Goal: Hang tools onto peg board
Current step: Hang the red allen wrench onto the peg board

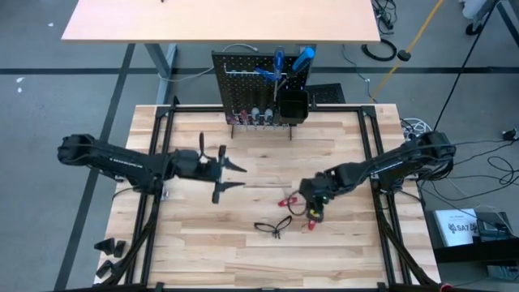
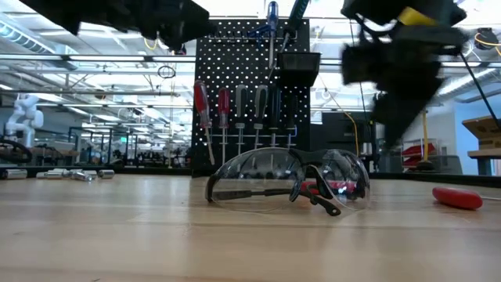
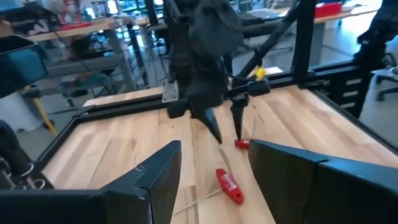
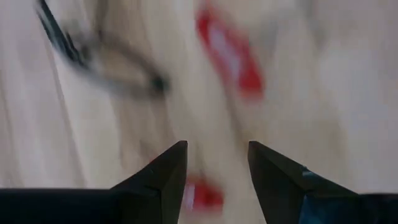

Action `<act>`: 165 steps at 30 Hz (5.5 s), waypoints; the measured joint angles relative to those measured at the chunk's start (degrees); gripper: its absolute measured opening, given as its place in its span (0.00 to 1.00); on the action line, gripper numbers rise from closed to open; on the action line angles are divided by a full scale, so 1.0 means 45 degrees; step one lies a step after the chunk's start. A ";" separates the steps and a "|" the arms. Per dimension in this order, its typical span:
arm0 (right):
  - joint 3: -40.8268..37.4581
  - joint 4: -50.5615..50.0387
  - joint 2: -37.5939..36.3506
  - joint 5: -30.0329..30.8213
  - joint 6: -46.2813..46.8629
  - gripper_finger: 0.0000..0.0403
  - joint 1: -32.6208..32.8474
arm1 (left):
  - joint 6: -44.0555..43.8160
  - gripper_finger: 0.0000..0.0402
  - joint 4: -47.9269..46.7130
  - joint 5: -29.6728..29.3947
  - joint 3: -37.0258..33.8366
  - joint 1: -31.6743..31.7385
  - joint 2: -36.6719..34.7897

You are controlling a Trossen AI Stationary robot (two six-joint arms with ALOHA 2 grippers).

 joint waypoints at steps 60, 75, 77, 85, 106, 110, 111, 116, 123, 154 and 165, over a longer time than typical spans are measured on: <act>-0.0015 0.9608 -0.1909 0.6177 -0.5082 0.00 0.3135 | -0.1461 0.49 0.3684 0.7207 0.0046 0.2126 -0.0012; 0.0000 1.4940 -0.1694 0.5749 -0.8778 0.00 0.0991 | -0.1455 0.49 0.5970 0.3617 0.0808 0.0799 0.1980; 0.0000 1.5107 -0.1437 0.5718 -0.8716 0.00 0.0840 | -0.1451 0.49 0.5939 0.3581 0.1113 0.0734 0.2513; 0.0000 1.6051 -0.0620 0.5413 -0.8832 0.00 0.0767 | -0.1552 0.49 0.5947 0.3455 0.1985 0.0730 0.4224; 0.0000 1.6480 -0.0075 0.5545 -0.8944 0.00 0.0767 | -0.1684 0.04 0.5514 0.3989 0.2562 0.0730 0.5051; 0.0000 1.6475 -0.0083 0.5529 -0.8944 0.00 0.0767 | -0.1670 0.03 0.5519 0.4034 0.2562 0.0730 0.5051; 0.0000 1.6475 -0.0083 0.5534 -0.8944 0.00 0.0767 | -0.1670 0.03 0.5519 0.4038 0.2562 0.0730 0.5051; 0.0015 1.6051 -0.0101 0.5540 -0.8779 0.03 0.0728 | -0.1694 0.01 0.5440 0.4014 0.2547 0.0730 0.5051; 0.0010 1.5021 -0.0191 0.6268 -0.8831 0.20 0.0699 | -0.1749 0.01 0.5486 0.3511 0.2542 0.0734 0.5042; 0.0005 0.5891 -0.4491 0.6922 -0.8745 0.43 0.0684 | -0.1470 0.00 0.0891 -0.7128 0.6049 0.3475 0.3943; 0.0005 0.5558 -0.4483 0.6914 -0.8788 0.43 0.0684 | -0.2466 0.00 0.0296 -0.7109 0.6540 0.4983 0.5006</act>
